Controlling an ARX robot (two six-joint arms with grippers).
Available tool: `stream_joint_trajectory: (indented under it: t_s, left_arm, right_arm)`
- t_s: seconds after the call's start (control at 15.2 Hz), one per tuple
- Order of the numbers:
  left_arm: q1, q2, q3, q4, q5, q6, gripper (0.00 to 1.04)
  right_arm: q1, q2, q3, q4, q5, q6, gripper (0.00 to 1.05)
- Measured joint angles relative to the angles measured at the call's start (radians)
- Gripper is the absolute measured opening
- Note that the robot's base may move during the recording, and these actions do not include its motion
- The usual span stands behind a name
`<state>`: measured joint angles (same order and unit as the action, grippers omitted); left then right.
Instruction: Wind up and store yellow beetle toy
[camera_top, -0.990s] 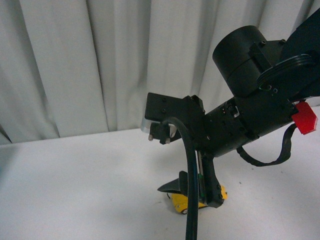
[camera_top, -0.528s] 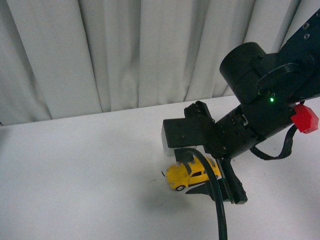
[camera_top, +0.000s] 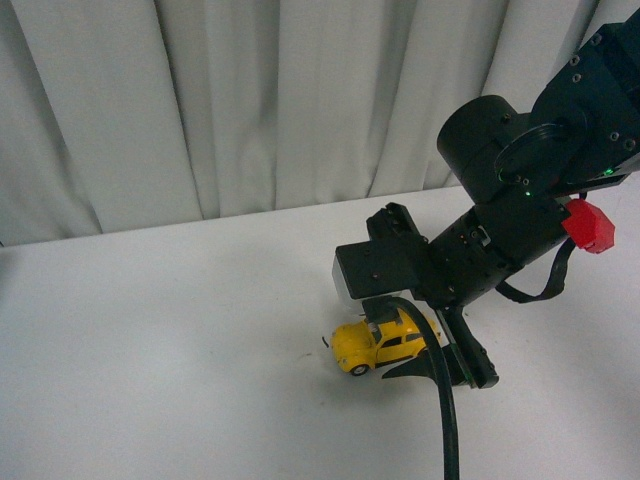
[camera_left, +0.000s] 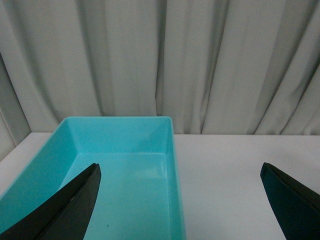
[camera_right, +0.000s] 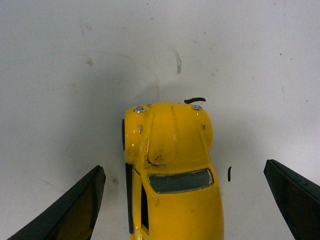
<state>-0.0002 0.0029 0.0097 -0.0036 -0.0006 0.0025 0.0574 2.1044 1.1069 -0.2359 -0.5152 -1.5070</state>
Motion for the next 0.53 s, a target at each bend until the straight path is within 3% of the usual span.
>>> stream_joint_trajectory:
  t_s: [0.2, 0.4, 0.53]
  left_arm:
    - [0.000, 0.000, 0.000, 0.000, 0.000, 0.000, 0.98]
    - [0.000, 0.000, 0.000, 0.000, 0.000, 0.000, 0.98]
    - [0.000, 0.000, 0.000, 0.000, 0.000, 0.000, 0.98]
  right_arm:
    - [-0.001, 0.021, 0.016, -0.026, -0.013, -0.010, 0.97]
    - [-0.006, 0.022, 0.021, -0.034, -0.014, -0.014, 0.70]
    - [-0.012, 0.023, 0.021, -0.035, -0.020, -0.020, 0.46]
